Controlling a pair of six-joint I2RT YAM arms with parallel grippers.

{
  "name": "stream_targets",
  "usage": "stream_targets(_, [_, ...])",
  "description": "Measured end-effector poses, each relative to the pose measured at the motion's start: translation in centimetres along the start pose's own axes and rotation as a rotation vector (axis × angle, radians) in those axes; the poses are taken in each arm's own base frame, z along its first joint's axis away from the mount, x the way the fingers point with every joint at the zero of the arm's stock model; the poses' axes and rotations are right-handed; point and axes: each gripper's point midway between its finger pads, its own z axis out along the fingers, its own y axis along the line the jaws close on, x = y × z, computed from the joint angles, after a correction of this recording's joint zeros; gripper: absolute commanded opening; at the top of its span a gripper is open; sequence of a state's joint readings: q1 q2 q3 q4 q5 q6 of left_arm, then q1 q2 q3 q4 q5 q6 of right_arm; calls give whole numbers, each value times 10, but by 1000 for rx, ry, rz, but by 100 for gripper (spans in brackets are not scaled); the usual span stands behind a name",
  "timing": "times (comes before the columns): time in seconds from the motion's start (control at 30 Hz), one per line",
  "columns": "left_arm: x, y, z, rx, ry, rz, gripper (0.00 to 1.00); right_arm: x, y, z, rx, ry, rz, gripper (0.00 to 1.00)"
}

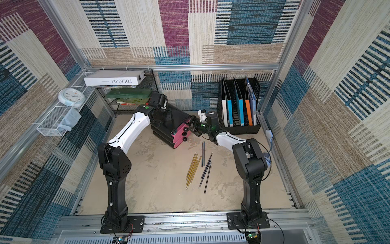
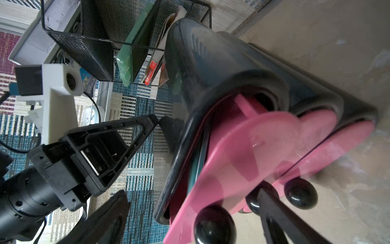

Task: Please place the pencils in the drawer according to their color
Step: Close the drawer in the storage box.

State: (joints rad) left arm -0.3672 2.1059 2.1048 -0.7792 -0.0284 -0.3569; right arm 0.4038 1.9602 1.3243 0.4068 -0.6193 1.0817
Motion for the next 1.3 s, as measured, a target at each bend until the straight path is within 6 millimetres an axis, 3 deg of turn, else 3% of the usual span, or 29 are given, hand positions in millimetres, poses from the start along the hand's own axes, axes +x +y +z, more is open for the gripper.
stream_targets(0.2, [0, -2, 0, 9, -10, -2, 46, 2, -9, -20, 78, -45, -8, 99])
stream_targets(0.37, [0, -2, 0, 12, -13, -2, 46, 0, -3, -23, 80, -61, -22, 99])
stream_targets(0.6, [0, -3, 1, 18, -18, -2, 45, -15, 4, -8, 56, -69, -27, 99])
stream_targets(0.93, [0, -7, 2, 44, -24, -2, 44, -15, 16, 25, 21, -39, -9, 99])
stream_targets(1.3, [2, -9, 1, 63, -28, -2, 44, -2, 18, 19, 33, -25, -4, 99])
